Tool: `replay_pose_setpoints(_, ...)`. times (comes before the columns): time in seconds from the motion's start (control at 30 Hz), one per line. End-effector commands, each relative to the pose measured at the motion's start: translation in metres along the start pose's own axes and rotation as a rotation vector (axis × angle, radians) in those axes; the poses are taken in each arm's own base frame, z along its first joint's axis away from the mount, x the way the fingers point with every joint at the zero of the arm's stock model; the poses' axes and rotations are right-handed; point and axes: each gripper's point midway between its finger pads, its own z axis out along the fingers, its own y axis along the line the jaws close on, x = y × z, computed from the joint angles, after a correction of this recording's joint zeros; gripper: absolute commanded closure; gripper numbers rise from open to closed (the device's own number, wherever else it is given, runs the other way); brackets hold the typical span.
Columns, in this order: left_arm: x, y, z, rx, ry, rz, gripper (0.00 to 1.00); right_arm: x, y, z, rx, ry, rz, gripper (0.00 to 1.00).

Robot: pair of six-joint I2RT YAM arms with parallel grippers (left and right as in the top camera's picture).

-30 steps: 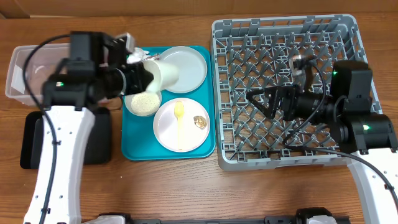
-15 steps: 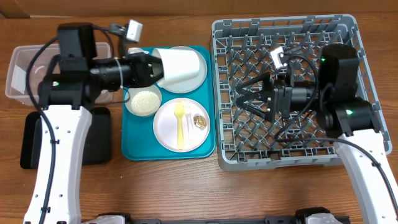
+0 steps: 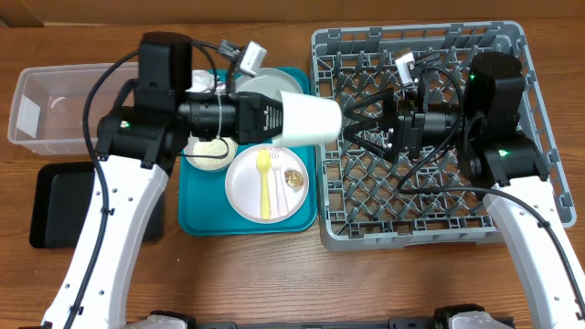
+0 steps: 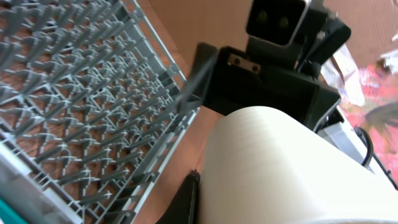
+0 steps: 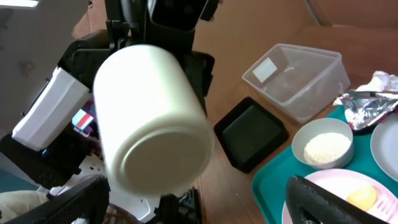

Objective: Sort waste into correct bins and load items into the dishwasher rack
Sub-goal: 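Lift the white cup with the left gripper toward the right gripper, then grasp the white cup with the right gripper and release the left gripper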

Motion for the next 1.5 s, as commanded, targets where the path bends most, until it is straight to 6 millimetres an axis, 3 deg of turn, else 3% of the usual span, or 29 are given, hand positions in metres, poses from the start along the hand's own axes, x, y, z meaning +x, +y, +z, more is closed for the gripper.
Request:
replay_pose_setpoints(0.0,0.002,-0.016,0.008,0.025,0.018,0.028,0.96,-0.008,0.008,0.001,-0.009,-0.005,-0.03,0.08)
replay_pose_setpoints(0.07,0.004,-0.015,0.013,0.006,0.024,0.035,0.96,-0.009,0.008,0.001,-0.011,-0.008,-0.044,0.19)
replay_pose_setpoints(0.17,0.005,-0.019,0.02,0.009,0.029,0.06,0.96,-0.01,0.011,0.001,-0.026,-0.004,-0.056,0.19)
replay_pose_setpoints(0.5,0.003,-0.033,0.03,0.046,0.03,0.108,0.96,0.004,0.06,0.016,-0.267,0.091,-0.19,0.19)
replay_pose_setpoints(1.0,0.002,-0.036,0.027,0.043,0.019,0.125,0.96,0.003,0.068,0.013,-0.304,0.098,-0.244,0.2)
replay_pose_setpoints(1.07,0.001,-0.037,0.025,0.041,0.012,0.134,0.96,0.002,0.069,0.013,-0.305,0.099,-0.244,0.17)
replay_pose_setpoints(1.2,-0.001,-0.038,0.02,0.036,-0.002,0.139,0.96,-0.003,0.075,0.013,-0.312,0.098,-0.284,0.0)
replay_pose_setpoints(1.47,-0.006,-0.053,0.008,0.038,-0.041,0.186,0.96,-0.012,0.083,0.012,-0.312,0.096,-0.315,0.0)
